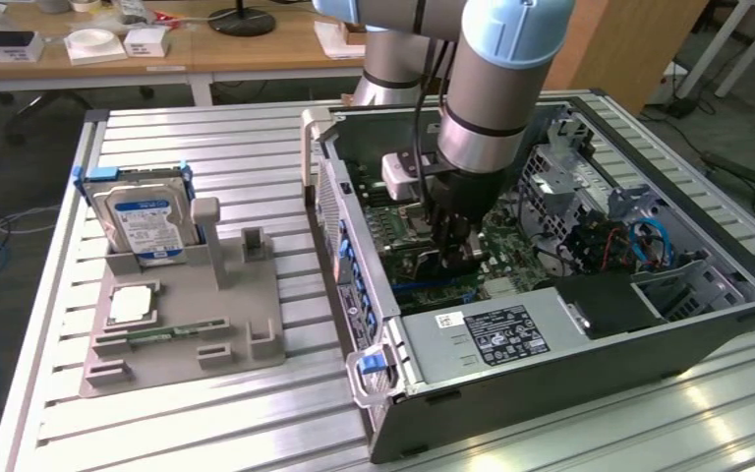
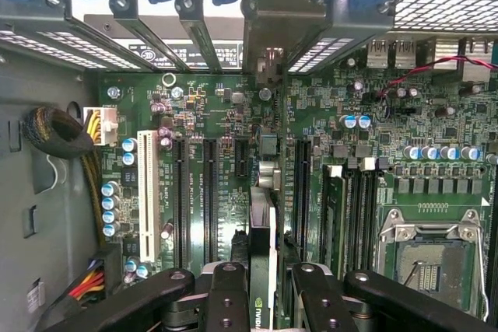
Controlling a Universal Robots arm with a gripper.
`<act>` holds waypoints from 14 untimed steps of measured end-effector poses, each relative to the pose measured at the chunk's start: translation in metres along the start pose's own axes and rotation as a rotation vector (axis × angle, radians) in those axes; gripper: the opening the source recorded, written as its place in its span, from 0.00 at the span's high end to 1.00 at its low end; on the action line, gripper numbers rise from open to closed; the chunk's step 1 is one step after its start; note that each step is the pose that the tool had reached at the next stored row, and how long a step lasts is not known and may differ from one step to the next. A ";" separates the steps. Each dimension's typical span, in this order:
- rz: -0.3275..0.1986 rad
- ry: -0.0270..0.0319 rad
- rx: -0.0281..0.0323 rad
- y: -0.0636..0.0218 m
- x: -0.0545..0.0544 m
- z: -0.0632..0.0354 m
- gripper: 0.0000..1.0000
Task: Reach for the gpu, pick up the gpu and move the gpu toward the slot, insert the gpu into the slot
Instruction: 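Insert the gpu into the slot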
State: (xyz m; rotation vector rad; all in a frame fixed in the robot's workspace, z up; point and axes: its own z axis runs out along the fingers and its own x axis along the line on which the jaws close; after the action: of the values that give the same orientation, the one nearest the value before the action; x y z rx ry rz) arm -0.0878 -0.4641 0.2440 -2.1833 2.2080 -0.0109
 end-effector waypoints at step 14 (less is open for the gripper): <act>0.000 0.0001 -0.0041 0.0001 -0.002 0.0012 0.74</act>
State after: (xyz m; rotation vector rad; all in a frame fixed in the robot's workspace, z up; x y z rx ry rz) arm -0.0879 -0.4618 0.2428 -2.1852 2.2102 -0.0064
